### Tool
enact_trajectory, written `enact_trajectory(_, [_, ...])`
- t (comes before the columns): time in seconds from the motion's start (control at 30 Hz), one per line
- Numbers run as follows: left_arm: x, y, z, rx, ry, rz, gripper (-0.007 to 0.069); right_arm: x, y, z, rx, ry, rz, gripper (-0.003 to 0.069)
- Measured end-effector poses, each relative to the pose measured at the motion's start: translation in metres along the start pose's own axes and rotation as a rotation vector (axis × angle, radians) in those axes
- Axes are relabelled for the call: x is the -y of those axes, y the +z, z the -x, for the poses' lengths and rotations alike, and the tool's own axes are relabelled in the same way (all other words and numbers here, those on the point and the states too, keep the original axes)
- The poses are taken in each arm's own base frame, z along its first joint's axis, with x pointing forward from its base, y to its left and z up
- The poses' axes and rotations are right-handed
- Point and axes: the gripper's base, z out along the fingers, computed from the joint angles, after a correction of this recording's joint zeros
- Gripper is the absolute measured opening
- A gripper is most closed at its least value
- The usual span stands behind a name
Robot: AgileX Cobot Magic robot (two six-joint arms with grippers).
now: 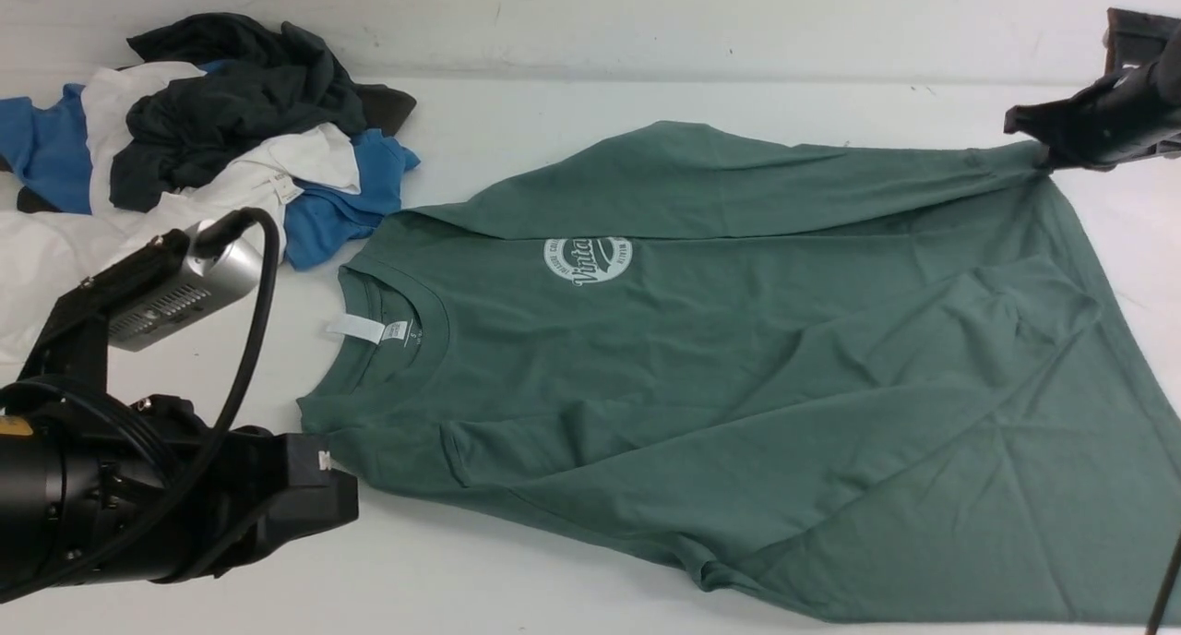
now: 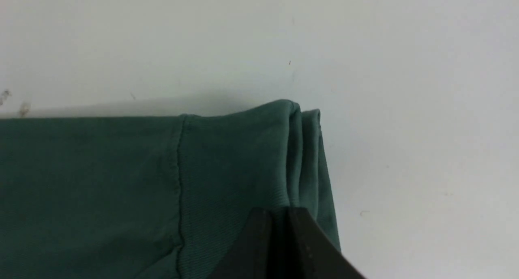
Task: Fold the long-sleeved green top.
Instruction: Hold the cuff with your right arm as far away from the cuff
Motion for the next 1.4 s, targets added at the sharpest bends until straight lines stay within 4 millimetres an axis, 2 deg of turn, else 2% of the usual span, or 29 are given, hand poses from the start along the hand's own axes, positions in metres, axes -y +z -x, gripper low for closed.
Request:
enact_trajectory(0.23, [0.000,0.000,0.000,0.000,0.000,0.000,-0.0001,0.003,0.008,-0.011,-0.047,-0.025,-0.025,0.0035])
enact_trajectory(0.37, [0.000,0.000,0.000,0.000,0.000,0.000,-0.0001,0.005,0.013,-0.018,-0.074,-0.042,-0.036,0.0099])
enact_trajectory(0.47, [0.000,0.000,0.000,0.000,0.001,0.000,-0.0001,0.005,0.014,-0.019,-0.075,-0.045,-0.037,0.0178])
enact_trajectory(0.57, [0.000,0.000,0.000,-0.005,0.001,-0.001,-0.0001,0.005,0.014,-0.019,-0.068,-0.045,-0.038,0.0227])
enact_trajectory(0.77, [0.000,0.000,-0.001,-0.014,0.002,-0.002,-0.0001,0.004,0.014,-0.019,-0.065,-0.048,-0.032,0.0244])
enact_trajectory(0.97, [0.000,0.000,-0.001,-0.014,0.003,-0.001,-0.0001,0.004,0.014,-0.019,-0.071,-0.055,-0.028,0.0178])
enact_trajectory(1.1, [0.000,0.000,-0.001,-0.014,0.004,0.001,-0.0001,0.004,0.015,-0.021,-0.086,-0.061,-0.027,0.0038])
enact_trajectory(1.17, [0.000,0.000,-0.001,-0.014,0.005,0.001,-0.0001,0.004,0.017,-0.023,-0.094,-0.061,-0.026,0.0003])
enact_trajectory(1.4, [0.000,0.000,-0.001,-0.015,0.009,0.002,-0.0001,0.004,0.013,-0.021,-0.096,-0.061,-0.025,-0.0012])
